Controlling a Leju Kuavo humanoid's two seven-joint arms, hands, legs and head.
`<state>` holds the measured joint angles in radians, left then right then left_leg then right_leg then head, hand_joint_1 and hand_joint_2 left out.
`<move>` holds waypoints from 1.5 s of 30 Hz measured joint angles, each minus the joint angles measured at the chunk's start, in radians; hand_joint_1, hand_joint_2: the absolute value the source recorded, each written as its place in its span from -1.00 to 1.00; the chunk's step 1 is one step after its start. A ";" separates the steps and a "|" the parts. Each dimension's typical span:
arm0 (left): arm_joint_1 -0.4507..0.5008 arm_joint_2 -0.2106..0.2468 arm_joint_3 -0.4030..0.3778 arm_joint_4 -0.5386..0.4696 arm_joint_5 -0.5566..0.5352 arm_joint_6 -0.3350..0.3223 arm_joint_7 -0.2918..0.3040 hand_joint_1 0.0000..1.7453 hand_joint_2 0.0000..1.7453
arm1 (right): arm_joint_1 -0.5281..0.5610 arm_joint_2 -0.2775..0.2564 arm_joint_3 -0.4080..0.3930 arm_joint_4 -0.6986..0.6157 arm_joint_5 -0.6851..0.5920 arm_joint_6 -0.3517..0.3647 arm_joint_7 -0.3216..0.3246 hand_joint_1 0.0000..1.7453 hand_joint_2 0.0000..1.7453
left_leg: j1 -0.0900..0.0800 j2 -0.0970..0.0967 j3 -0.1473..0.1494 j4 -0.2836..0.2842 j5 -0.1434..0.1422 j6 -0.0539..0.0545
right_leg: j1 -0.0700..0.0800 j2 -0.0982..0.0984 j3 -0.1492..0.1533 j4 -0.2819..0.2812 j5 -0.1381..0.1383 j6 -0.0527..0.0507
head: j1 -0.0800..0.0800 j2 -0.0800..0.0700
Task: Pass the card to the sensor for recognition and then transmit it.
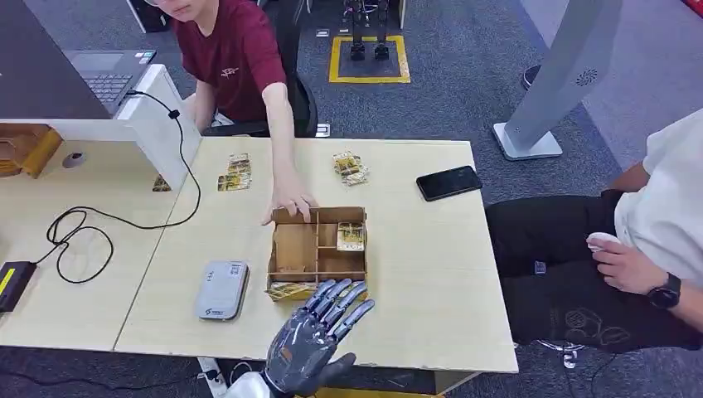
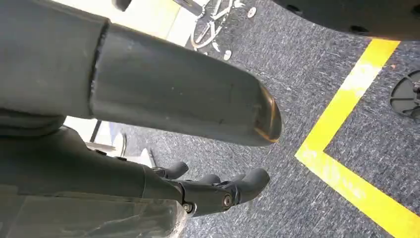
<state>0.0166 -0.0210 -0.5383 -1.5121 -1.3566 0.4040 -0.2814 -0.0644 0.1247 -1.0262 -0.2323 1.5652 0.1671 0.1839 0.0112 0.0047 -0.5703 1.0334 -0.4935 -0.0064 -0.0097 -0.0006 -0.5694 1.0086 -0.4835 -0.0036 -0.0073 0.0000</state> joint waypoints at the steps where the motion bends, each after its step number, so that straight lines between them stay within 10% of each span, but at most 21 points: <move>1: -0.006 0.000 -0.005 0.009 -0.029 0.008 0.029 -1.00 1.00 | 0.000 0.000 0.002 0.000 0.000 0.000 0.000 -1.00 -1.00 | 0.000 0.000 0.000 0.000 0.000 0.000 | 0.000 0.000 0.000 0.000 0.000 0.000 | 0.000 0.000; 13: -0.069 -0.036 -0.015 0.197 -0.112 0.034 0.154 -1.00 1.00 | 0.000 0.000 0.036 0.000 0.000 0.002 0.000 -1.00 -1.00 | 0.000 0.000 0.000 0.000 0.000 0.000 | 0.000 0.000 0.000 0.000 0.000 0.000 | 0.000 0.000; 45: -0.113 -0.134 0.110 0.346 -0.146 0.025 0.198 -1.00 1.00 | 0.000 0.000 0.081 0.000 0.000 0.003 0.003 -1.00 -1.00 | 0.000 0.000 0.000 0.000 0.000 0.000 | 0.000 0.000 0.000 0.000 0.000 0.000 | 0.000 0.000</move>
<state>-0.0960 -0.1545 -0.4284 -1.1666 -1.5026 0.4292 -0.0835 -0.0639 0.1247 -0.9453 -0.2323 1.5652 0.1701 0.1869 0.0112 0.0046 -0.5703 1.0334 -0.4935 -0.0064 -0.0097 -0.0006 -0.5694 1.0086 -0.4835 -0.0036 -0.0073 0.0000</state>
